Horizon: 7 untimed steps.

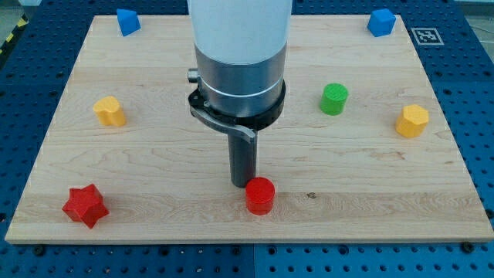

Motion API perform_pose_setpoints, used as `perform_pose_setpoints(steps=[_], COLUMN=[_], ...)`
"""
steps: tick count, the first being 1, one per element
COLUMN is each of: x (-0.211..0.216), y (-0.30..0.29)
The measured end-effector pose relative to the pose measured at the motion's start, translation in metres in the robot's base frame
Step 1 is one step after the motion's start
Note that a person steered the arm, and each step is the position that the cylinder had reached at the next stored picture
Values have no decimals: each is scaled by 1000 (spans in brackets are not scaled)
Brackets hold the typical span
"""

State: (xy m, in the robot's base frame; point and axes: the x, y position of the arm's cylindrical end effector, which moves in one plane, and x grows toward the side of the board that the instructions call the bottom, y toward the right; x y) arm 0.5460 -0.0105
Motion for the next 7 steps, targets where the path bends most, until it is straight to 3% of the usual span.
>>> perform_pose_setpoints(steps=[1,3,5,7], x=[-66,-183,-184,-114], y=[3,73,113,134])
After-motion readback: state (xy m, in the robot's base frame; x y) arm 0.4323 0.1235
